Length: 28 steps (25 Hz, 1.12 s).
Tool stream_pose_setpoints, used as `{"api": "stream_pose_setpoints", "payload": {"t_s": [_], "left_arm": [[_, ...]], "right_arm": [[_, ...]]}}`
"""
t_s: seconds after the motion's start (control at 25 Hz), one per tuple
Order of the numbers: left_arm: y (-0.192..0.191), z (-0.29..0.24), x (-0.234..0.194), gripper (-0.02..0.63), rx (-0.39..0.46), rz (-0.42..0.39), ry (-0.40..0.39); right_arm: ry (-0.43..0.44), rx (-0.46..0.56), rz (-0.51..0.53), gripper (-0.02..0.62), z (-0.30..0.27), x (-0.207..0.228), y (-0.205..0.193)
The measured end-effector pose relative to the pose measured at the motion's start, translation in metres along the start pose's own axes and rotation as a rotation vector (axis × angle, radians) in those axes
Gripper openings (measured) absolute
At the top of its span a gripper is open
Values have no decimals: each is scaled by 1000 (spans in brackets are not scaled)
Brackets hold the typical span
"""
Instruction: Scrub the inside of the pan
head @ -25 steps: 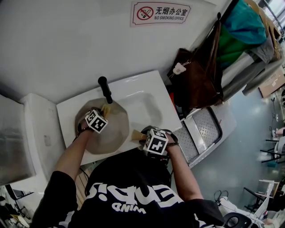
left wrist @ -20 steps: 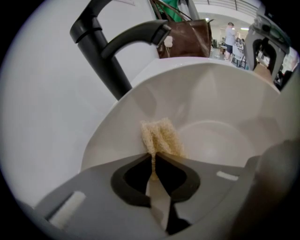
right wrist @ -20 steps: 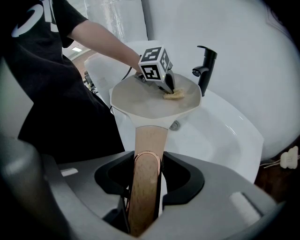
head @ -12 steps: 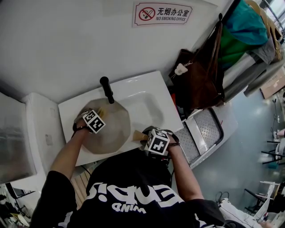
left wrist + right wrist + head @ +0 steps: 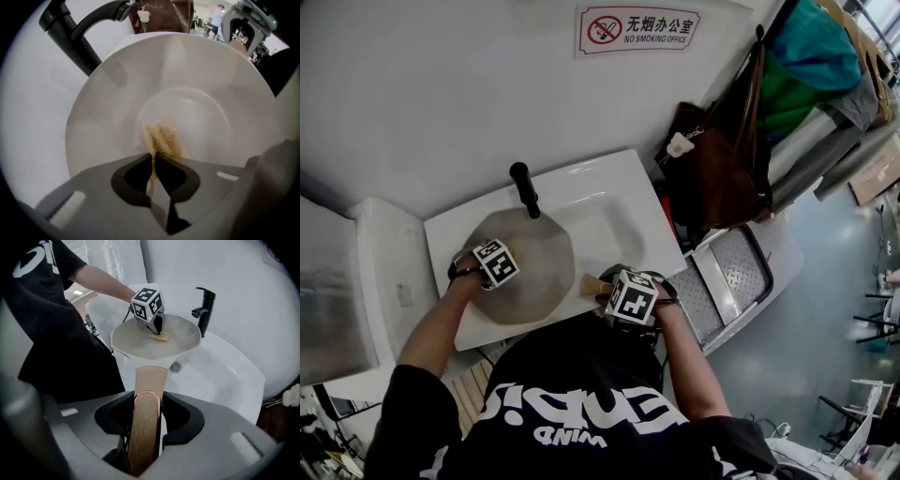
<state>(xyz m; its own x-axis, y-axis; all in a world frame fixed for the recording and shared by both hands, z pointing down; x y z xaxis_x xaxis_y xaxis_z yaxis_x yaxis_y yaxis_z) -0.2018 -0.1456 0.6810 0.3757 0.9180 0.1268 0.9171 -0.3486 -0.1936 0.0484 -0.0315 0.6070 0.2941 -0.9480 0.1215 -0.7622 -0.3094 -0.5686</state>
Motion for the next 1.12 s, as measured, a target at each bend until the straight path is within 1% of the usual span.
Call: {"api": "stream_pose_setpoints", "payload": {"t_s": [0.16,0.44,0.8,1.12], "left_arm": [[-4,4,11,21,5,-5,-19],[-7,9,27,21,22,23,-46],[-6,12,46,21,26,13,-88],[1,14,67,21,45,-5,-156]], "right_arm": [[5,5,-1,175,1,0,0],[10,13,0,175,1,-1,0],[15,24,-5,175,3,-1,2],[14,25,-4,175,2,-2,2]]}}
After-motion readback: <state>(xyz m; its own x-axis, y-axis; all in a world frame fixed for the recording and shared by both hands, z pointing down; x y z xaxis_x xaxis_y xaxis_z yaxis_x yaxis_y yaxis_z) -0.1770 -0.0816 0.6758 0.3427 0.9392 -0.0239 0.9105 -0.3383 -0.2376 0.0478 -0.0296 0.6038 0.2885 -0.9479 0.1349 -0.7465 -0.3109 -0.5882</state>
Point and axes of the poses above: the fingertips, and each gripper's own axes: z backward along the fingers, x to its right, y out of its top, the point moved 3 cm from there along z, backward along the fingers, and after that the axes turned 8 degrees about x, right-handed, at the moved point
